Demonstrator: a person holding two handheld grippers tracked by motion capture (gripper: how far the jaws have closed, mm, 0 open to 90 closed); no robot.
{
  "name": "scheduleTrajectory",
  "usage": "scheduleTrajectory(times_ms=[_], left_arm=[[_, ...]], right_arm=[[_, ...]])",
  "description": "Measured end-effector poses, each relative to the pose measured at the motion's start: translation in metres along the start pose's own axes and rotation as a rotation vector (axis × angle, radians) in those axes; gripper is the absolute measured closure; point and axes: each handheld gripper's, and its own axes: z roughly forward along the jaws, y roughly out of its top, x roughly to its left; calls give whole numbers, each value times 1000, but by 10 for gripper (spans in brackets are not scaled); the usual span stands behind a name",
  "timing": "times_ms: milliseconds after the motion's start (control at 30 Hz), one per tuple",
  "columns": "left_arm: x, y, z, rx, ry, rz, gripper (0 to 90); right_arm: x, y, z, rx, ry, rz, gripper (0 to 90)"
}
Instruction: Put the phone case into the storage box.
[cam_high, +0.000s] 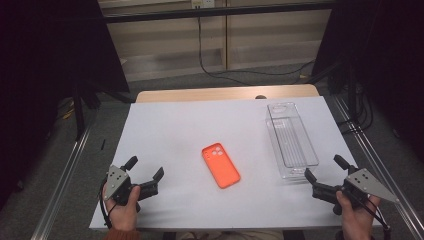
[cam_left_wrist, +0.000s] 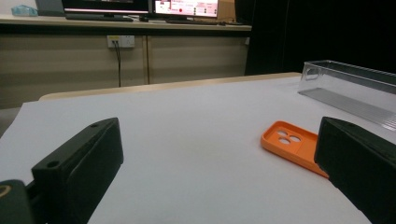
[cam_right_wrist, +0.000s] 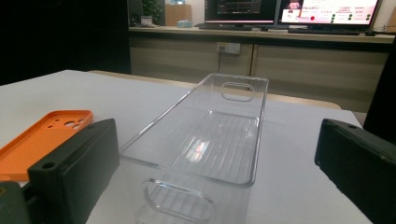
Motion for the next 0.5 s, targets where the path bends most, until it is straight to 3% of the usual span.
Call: scheduleTrajectory(times_ms=[200, 500], left_arm=[[0, -1, 1, 20, 1, 0, 13], [-4, 1, 6, 31, -65, -20, 15]], right_arm=[[0, -1, 1, 2, 4, 9, 0], [-1, -2, 1, 6, 16, 11, 0]])
